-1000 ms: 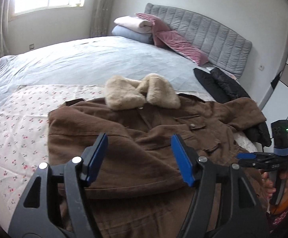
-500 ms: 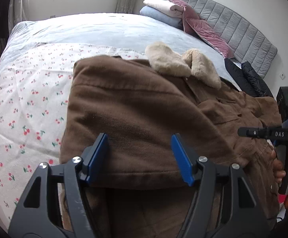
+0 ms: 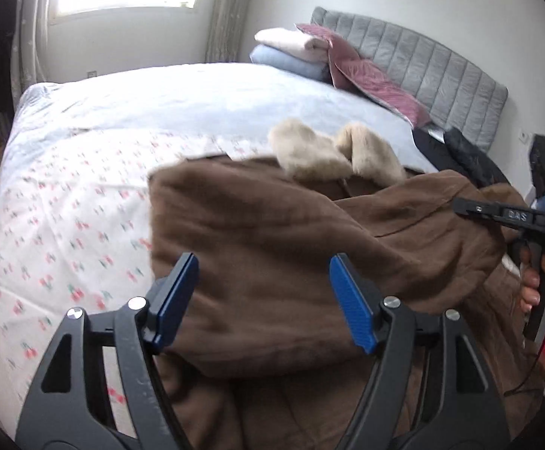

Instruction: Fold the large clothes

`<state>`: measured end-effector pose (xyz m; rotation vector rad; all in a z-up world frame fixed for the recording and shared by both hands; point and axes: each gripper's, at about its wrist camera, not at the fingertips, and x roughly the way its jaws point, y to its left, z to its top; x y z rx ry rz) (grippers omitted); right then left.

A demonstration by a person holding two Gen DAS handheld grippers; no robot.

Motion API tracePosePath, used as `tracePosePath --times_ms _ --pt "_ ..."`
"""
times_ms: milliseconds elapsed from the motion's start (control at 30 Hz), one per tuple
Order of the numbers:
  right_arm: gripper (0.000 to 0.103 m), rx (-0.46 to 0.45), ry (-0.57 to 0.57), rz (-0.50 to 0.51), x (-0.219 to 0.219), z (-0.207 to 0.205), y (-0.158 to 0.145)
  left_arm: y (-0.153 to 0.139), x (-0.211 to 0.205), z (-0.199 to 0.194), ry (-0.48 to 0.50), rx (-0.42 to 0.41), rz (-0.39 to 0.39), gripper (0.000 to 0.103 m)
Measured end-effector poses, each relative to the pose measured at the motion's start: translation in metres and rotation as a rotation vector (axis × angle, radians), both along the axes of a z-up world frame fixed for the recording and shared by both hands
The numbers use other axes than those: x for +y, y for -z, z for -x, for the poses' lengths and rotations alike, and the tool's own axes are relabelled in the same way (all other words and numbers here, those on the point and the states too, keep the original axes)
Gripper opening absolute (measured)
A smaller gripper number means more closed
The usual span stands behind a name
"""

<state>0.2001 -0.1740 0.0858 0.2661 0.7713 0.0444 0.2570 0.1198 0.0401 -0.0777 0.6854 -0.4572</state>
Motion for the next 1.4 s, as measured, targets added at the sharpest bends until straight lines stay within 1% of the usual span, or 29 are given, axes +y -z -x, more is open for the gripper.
tracePosePath --times_ms 67,100,133,167,200,267,333,367,400,433,467,533,600,667,700,733,767,833,867,900,933,1033,1100,1167,1200,1233,1300,1367,1400 --pt "0.009 -0.097 0.008 0.043 0.0 0.003 -0.019 -0.007 0.005 -0.013 -0.021 -0.002 0.011 0.073" --pt "0.009 -0.13 0.009 0.05 -0.002 0.003 -0.024 -0.009 0.006 -0.019 -0.027 0.003 0.01 0.073" --pt "0.009 -0.151 0.013 0.054 -0.004 0.003 -0.025 -0.007 0.005 -0.028 -0.031 0.016 -0.001 0.073" --pt "0.009 -0.139 0.032 0.058 -0.008 -0.002 -0.02 -0.001 0.003 -0.036 -0.033 0.039 -0.017 0.073" --pt "0.009 -0.105 0.051 0.06 -0.012 -0.008 -0.012 0.008 0.0 -0.045 -0.04 0.074 -0.041 0.073" --pt "0.012 0.004 0.087 0.062 -0.024 -0.02 0.014 0.034 -0.005 -0.058 -0.054 0.155 -0.108 0.073" --pt "0.015 0.16 0.111 0.091 -0.036 -0.032 0.049 0.064 -0.008 -0.068 -0.073 0.259 -0.216 0.073" --pt "0.017 0.194 0.112 0.093 -0.042 -0.031 0.059 0.071 -0.002 -0.07 -0.072 0.288 -0.199 0.073" --pt "0.017 0.21 0.127 0.105 -0.048 -0.028 0.068 0.069 0.005 -0.071 -0.082 0.287 -0.153 0.073" --pt "0.024 0.194 0.133 0.101 -0.054 -0.023 0.07 0.065 0.011 -0.07 -0.105 0.278 -0.129 0.073" --pt "0.035 0.171 0.146 0.089 -0.061 -0.017 0.069 0.059 0.017 -0.068 -0.136 0.252 -0.114 0.072" --pt "0.047 0.147 0.176 0.063 -0.074 -0.012 0.064 0.045 0.025 -0.064 -0.157 0.195 -0.071 0.072" --pt "0.047 0.117 0.174 0.009 -0.082 -0.009 0.057 0.03 0.03 -0.059 -0.143 0.141 0.011 0.072" --pt "0.047 0.093 0.146 -0.037 -0.084 -0.009 0.05 0.022 0.027 -0.052 -0.103 0.11 0.08 0.072" --pt "0.048 0.087 0.133 -0.044 -0.085 -0.007 0.047 0.023 0.024 -0.049 -0.076 0.103 0.105 0.072" --pt "0.05 0.088 0.118 -0.042 -0.082 -0.007 0.047 0.024 0.016 -0.048 -0.053 0.104 0.117 0.072" --pt "0.052 0.097 0.102 -0.035 -0.079 -0.007 0.049 0.03 0.013 -0.048 -0.034 0.111 0.119 0.072" --pt "0.053 0.12 0.078 -0.021 -0.072 -0.007 0.058 0.052 0.004 -0.047 -0.008 0.152 0.08 0.072" --pt "0.053 0.136 0.07 -0.016 -0.069 -0.006 0.062 0.064 0.0 -0.046 -0.028 0.159 0.027 0.072" --pt "0.053 0.148 0.067 -0.016 -0.067 -0.003 0.064 0.071 -0.002 -0.046 -0.036 0.162 0.001 0.07" --pt "0.053 0.159 0.067 -0.02 -0.068 0.0 0.067 0.072 -0.005 -0.046 -0.042 0.16 -0.017 0.071" --pt "0.054 0.162 0.077 -0.07 -0.08 0.017 0.065 0.059 -0.024 -0.042 -0.062 0.14 -0.144 0.071" --pt "0.058 0.151 0.086 -0.092 -0.089 0.03 0.054 0.049 -0.031 -0.035 -0.078 0.119 -0.201 0.072" --pt "0.07 0.136 0.103 -0.094 -0.103 0.042 0.04 0.038 -0.034 -0.025 -0.1 0.107 -0.218 0.081" --pt "0.072 0.125 0.113 -0.092 -0.108 0.047 0.034 0.031 -0.035 -0.018 -0.114 0.105 -0.218 0.087" --pt "0.075 0.112 0.124 -0.091 -0.114 0.053 0.027 0.025 -0.035 -0.013 -0.121 0.104 -0.21 0.087" --pt "0.078 0.088 0.151 -0.096 -0.13 0.068 0.012 0.012 -0.034 0.0 -0.119 0.117 -0.177 0.088" --pt "0.081 0.071 0.181 -0.098 -0.145 0.082 0.0 -0.001 -0.034 0.015 -0.117 0.141 -0.147 0.091" --pt "0.081 0.066 0.195 -0.097 -0.153 0.089 -0.004 -0.006 -0.032 0.024 -0.122 0.15 -0.135 0.095"
